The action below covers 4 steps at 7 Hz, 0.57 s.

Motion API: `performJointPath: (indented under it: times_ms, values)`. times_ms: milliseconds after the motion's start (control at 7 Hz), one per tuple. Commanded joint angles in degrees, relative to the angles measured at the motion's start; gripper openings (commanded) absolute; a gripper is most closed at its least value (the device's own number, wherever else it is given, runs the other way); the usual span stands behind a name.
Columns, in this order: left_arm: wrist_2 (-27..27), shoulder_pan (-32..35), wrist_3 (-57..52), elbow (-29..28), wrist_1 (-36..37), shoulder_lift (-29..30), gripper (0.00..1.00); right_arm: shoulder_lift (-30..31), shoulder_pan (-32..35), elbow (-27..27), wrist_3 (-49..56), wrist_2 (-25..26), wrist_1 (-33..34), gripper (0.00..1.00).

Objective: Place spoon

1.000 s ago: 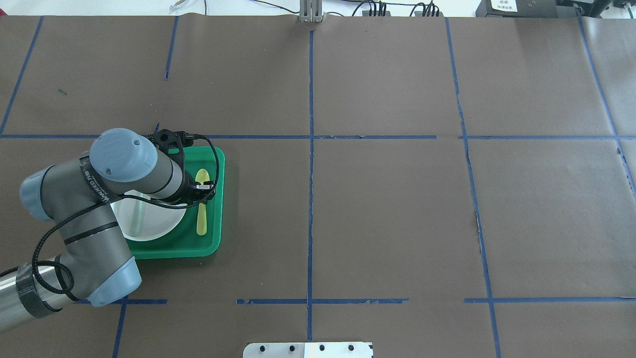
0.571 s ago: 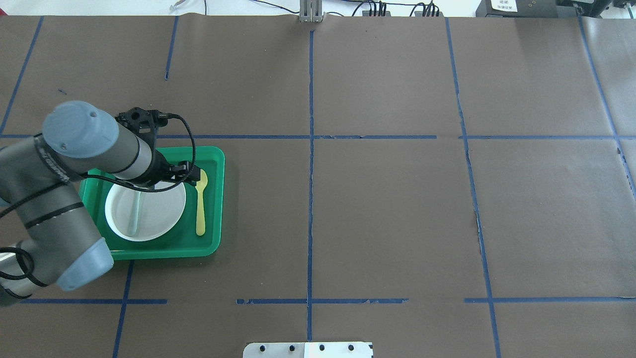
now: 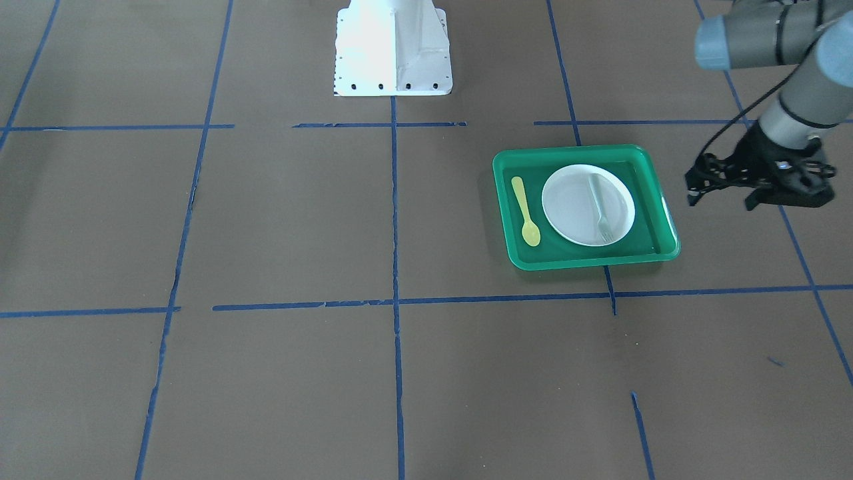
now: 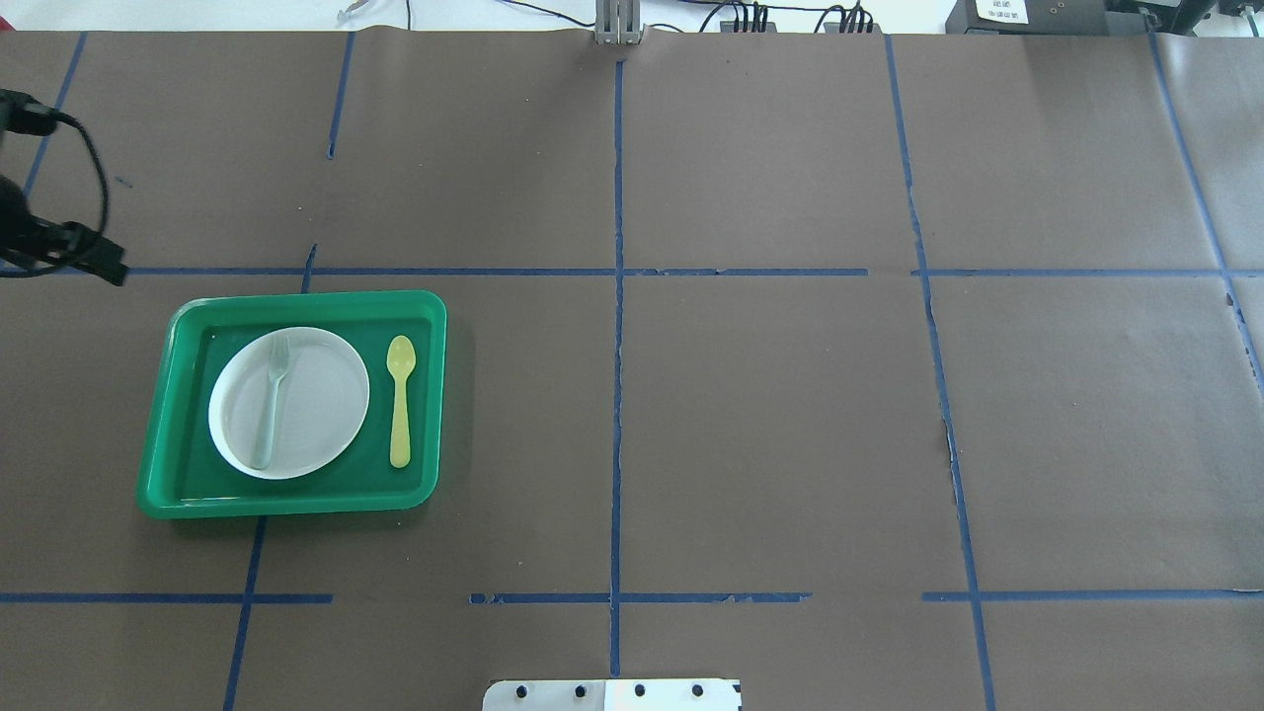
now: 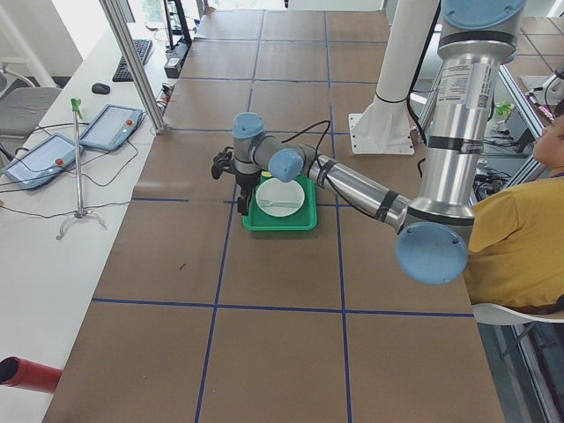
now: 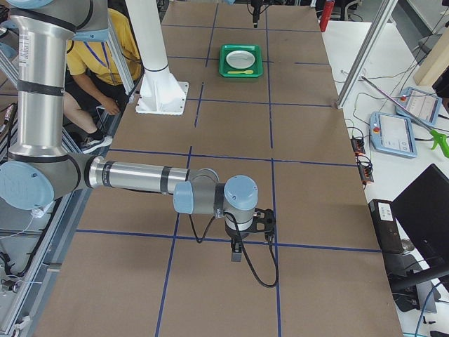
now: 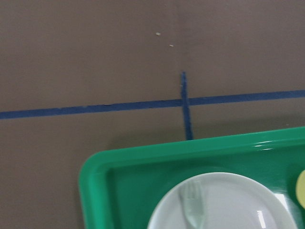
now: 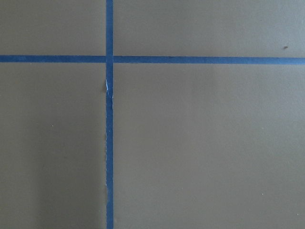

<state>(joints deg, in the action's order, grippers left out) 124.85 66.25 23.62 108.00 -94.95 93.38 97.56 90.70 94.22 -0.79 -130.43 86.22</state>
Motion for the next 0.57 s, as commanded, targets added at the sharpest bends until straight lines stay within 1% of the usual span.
performJointPath:
  times_ms: [0, 143, 286, 429]
  values:
    - [4.16, 14.98, -20.99, -2.52, 0.82, -9.40, 1.00, 0.00, 0.00, 0.00, 0.00, 0.00, 0.00, 1.00]
    - [4.26, 21.05, -31.95, -5.75, 0.90, -11.01, 1.00, 0.00, 0.00, 0.00, 0.00, 0.00, 0.00, 1.00]
    - [6.00, 23.20, -35.37, -6.83, 1.08, -12.50, 1.00, 0.00, 0.00, 0.00, 0.09, 0.00, -0.09, 1.00]
    - [11.50, 23.83, -35.92, -6.49, 0.91, -15.30, 1.00, 0.00, 0.00, 0.00, 0.00, 0.00, 0.00, 1.00]
